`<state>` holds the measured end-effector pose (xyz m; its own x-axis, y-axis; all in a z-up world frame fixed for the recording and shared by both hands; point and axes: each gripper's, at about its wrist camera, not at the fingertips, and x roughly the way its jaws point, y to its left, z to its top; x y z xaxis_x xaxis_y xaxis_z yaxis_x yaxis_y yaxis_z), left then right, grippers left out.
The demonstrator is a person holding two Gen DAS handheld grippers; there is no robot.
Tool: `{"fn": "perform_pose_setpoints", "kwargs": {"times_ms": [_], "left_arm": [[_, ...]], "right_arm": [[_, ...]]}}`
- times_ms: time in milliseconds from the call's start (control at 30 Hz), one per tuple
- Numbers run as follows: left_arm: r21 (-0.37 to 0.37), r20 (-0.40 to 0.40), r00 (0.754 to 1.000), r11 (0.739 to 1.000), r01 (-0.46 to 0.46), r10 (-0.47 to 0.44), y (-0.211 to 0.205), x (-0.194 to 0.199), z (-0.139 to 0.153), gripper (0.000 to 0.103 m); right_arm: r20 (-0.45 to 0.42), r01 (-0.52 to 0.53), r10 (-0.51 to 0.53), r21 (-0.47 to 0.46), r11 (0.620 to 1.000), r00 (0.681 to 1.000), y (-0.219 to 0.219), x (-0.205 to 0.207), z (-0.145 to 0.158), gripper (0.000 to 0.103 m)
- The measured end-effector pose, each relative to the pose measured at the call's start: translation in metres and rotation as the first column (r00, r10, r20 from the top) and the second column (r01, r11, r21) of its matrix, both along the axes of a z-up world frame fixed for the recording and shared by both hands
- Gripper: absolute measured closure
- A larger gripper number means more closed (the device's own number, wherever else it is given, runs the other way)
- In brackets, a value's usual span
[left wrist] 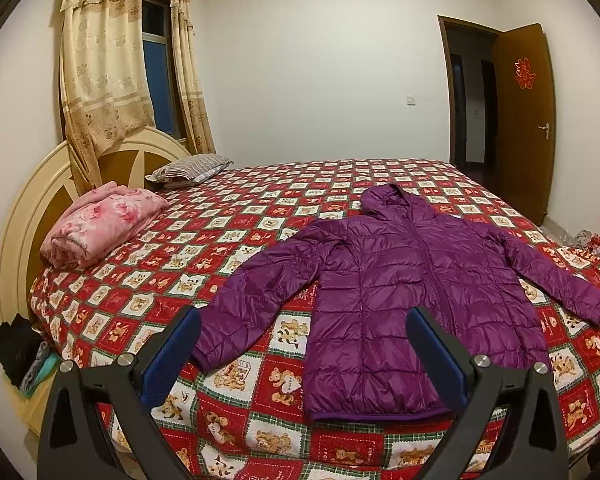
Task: Fold large clothes
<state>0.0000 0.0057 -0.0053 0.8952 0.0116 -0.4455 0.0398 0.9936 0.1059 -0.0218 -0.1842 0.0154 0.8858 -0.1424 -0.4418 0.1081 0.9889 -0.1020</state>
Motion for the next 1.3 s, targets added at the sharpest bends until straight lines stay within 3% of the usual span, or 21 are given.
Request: {"fn": "perform_pose_setpoints", "kwargs": {"times_ms": [1100, 1300], "left_arm": [[-0.014, -0.008, 1.000, 1.000, -0.005, 0.004, 0.003, 0.002, -0.004, 0.001], [-0.003, -0.057, 0.998, 1.000, -0.006, 0.005, 0.001, 0.022, -0.016, 0.001]], "right_arm": [[-0.009, -0.011, 0.011, 0.009, 1.000, 1.000, 0.004, 0.004, -0.006, 0.000], [-0.050, -0.005, 0.006, 0.030, 1.000, 0.999, -0.005, 0.015, -0.020, 0.000]]}}
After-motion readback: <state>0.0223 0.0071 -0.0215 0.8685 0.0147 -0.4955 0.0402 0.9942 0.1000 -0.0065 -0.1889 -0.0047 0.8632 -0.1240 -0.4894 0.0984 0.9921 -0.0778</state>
